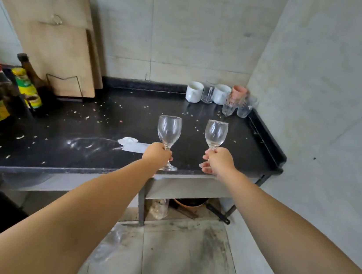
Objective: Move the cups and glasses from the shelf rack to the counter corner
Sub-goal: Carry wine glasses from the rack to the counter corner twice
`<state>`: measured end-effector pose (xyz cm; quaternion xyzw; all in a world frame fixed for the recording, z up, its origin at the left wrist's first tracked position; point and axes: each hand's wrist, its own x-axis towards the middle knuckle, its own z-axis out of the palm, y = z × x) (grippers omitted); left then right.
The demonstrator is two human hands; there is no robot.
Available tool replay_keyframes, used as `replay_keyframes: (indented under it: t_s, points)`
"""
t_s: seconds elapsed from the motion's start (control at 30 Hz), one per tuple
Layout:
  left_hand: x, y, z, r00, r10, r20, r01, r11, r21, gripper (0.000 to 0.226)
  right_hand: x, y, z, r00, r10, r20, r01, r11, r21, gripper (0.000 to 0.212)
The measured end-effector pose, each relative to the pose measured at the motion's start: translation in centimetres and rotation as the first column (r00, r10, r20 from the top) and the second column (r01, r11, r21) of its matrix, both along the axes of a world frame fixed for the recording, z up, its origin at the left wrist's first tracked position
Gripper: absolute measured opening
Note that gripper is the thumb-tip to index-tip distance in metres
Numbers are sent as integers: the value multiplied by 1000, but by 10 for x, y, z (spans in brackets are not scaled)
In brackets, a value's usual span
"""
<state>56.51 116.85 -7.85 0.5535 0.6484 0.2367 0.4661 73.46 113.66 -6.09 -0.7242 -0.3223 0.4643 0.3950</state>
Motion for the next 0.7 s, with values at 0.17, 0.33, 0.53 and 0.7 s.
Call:
replay_keyframes:
  t_s: [0.17,0.33,0.53,0.7]
  points:
    - [35,66,-10,999,-3,-33,1,999,-47,24,31,67,-10,1000,9,-8,-9,1000,-23,14]
    - [61,151,-24,1000,24,-17,-25,998,-53,25,59,150,-20,999,22,24,-21,1000,-21,19]
    - [84,251,-24,996,-20,-86,16,999,-50,26,88,242,-24,998,-29,50,31,998,-48,24]
    - [97,302,-35,992,-7,-127,-3,997,-76,32,111,297,-46,974,19,227,-2,997,-75,28]
